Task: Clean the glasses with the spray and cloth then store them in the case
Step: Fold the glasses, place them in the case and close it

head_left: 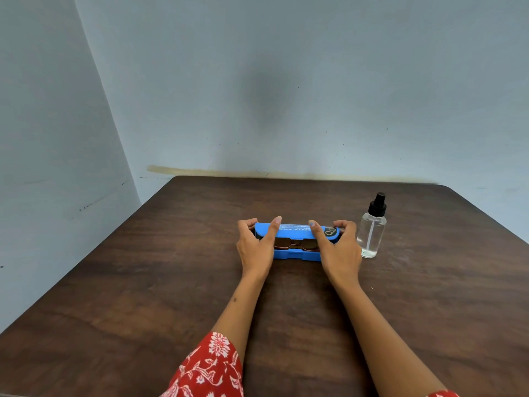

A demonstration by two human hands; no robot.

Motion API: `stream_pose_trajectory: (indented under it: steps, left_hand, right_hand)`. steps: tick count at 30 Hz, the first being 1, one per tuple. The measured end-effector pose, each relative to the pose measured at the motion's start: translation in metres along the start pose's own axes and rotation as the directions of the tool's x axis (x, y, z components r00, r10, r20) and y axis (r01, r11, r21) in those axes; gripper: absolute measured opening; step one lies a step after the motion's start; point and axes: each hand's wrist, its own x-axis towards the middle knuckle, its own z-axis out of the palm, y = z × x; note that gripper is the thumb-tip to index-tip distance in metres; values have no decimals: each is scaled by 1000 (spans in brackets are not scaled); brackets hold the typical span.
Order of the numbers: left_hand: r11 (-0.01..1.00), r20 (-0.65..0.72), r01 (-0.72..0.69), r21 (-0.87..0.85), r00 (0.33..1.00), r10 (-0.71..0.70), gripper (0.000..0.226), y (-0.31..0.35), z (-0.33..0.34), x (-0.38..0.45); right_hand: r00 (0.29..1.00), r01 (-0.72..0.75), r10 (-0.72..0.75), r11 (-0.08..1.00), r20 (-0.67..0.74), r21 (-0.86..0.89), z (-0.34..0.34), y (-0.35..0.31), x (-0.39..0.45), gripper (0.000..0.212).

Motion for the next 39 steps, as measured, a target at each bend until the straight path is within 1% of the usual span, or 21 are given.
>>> stream_pose_trajectory:
  steps: [6,11,16,20,23,25,27,32,36,39]
  left_hand:
    - [997,14,-50,63,999,49,58,-9,-8,3]
    - [976,86,-115,184,991,100,61,-12,-13,6]
    - [949,151,-171,265,979,135,63,-10,-15,4]
    - [937,194,-185,297,972,131,89,-9,-17,5]
    - [941,231,-176,290,967,109,101,-8,-19,6]
    - [944,255,-181,277,961,110,103,-8,-20,7]
    - [941,272,-197,274,955,120,101,-10,-21,9]
    - [946,275,-199,256,953,126,91,-16,-21,13]
    - [953,264,-200,229,955,137,84,-18,-21,14]
    - [950,255,-202,240,957,139,81,-18,-20,14]
  right_hand:
    - [998,40,-39,999,47,-11,-9,6,-3,54]
    - [992,63,-58,997,116,-40,-11,10,-3,64]
    - [984,110,-97,991,148,-82,-11,11,-4,66]
    - [971,138,-125,989,202,-50,-17,9,-9,82]
    - [965,138,-133,990,226,-5,-21,10,-9,80]
    - [962,136,-135,991,236,14,-23,10,-9,76]
    - [960,128,-131,991,249,30,-24,11,-8,75]
    - [956,124,-132,991,262,49,-23,13,-6,78]
    - [964,118,-126,992,236,48,-21,13,-6,76]
    - [970,107,-116,993,215,50,-19,12,-5,74]
